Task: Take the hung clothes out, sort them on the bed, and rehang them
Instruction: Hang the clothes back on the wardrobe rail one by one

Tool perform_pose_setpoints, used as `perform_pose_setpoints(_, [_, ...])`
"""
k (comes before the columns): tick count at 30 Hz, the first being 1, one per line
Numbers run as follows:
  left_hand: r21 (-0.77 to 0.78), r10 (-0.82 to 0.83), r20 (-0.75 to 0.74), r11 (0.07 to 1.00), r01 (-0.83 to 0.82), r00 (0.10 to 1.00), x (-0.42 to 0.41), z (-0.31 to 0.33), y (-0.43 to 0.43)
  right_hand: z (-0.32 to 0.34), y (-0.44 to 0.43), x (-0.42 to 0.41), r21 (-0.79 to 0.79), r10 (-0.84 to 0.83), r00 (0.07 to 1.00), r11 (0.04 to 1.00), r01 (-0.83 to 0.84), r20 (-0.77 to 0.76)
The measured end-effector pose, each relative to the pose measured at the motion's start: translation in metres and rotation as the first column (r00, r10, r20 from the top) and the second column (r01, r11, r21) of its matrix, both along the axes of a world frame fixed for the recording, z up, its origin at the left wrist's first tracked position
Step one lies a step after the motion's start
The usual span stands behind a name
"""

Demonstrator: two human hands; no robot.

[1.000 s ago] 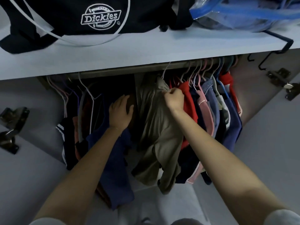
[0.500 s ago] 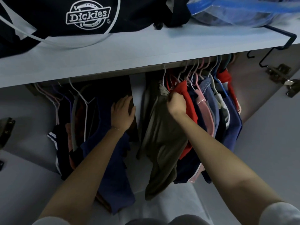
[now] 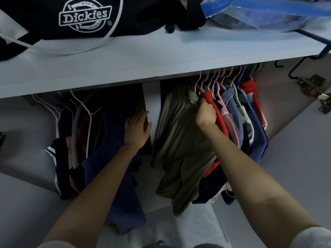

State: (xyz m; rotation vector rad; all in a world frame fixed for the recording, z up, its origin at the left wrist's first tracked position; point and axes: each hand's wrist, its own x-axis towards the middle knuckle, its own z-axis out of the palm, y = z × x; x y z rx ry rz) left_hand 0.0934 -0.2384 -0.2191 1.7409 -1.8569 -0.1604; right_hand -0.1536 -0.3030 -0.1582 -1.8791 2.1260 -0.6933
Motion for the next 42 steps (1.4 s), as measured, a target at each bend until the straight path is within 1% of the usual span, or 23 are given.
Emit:
perform_pose_setpoints(6, [0.020,0.042,0.034,0.999,-0.042,0.999,0.004,-0.003,0.009,-0.002,-0.001,-0.013,0.003,0.028,0.998,1.000,-0.028,0.048])
perform_pose_setpoints(9, [0.011,0.063,0.061,0.998,-0.064,0.996,0.001,-0.002,0.018,-0.004,0.008,-0.011,-0.019,0.097,0.989,0.995,-0.095,0.116])
perform_pose_setpoints(12, [-0.011,0.084,0.085,0.996,-0.084,0.993,-0.003,0.000,0.027,-0.007,0.019,-0.013,-0.089,0.183,0.967,0.981,-0.170,0.176])
perform_pose_setpoints(14, [-0.018,0.112,0.114,0.994,-0.110,0.987,-0.008,0.002,0.035,-0.007,0.027,-0.017,-0.134,0.247,0.951,0.965,-0.225,0.184])
perform_pose_setpoints(17, [-0.037,0.160,0.149,0.987,-0.156,0.976,-0.019,0.004,0.049,-0.005,0.044,-0.021,-0.217,0.353,0.929,0.921,-0.324,0.111])
perform_pose_setpoints(19, [-0.059,0.181,0.180,0.983,-0.173,0.967,-0.025,0.005,0.062,-0.008,0.058,-0.021,-0.288,0.424,0.905,0.870,-0.400,0.025])
perform_pose_setpoints(21, [-0.081,0.204,0.214,0.978,-0.191,0.955,-0.028,0.006,0.077,-0.010,0.072,-0.019,-0.307,0.466,0.883,0.834,-0.459,-0.055])
perform_pose_setpoints(23, [-0.093,0.240,0.234,0.970,-0.224,0.942,-0.030,0.008,0.094,-0.014,0.085,-0.016,-0.283,0.517,0.848,0.801,-0.527,-0.114])
perform_pose_setpoints(26, [-0.105,0.293,0.252,0.956,-0.275,0.922,-0.035,0.011,0.124,-0.018,0.109,-0.007,-0.195,0.596,0.788,0.763,-0.616,-0.157])
perform_pose_setpoints(29, [-0.087,0.319,0.248,0.948,-0.307,0.915,-0.041,0.010,0.155,-0.020,0.137,-0.002,-0.129,0.642,0.753,0.743,-0.657,-0.142])
perform_pose_setpoints(31, [-0.074,0.333,0.259,0.943,-0.325,0.907,-0.044,0.011,0.174,-0.020,0.155,-0.001,-0.119,0.664,0.737,0.727,-0.676,-0.128])
perform_pose_setpoints(35, [-0.076,0.343,0.257,0.939,-0.335,0.903,-0.051,0.015,0.208,-0.022,0.187,-0.008,-0.110,0.659,0.738,0.730,-0.674,-0.144])
perform_pose_setpoints(40, [-0.111,0.302,0.268,0.953,-0.282,0.915,-0.049,0.025,0.240,-0.020,0.222,-0.017,-0.078,0.658,0.730,0.731,-0.678,-0.182])
perform_pose_setpoints(42, [-0.115,0.295,0.250,0.955,-0.274,0.922,-0.048,0.031,0.255,-0.017,0.239,-0.017,-0.067,0.646,0.738,0.742,-0.667,-0.196])
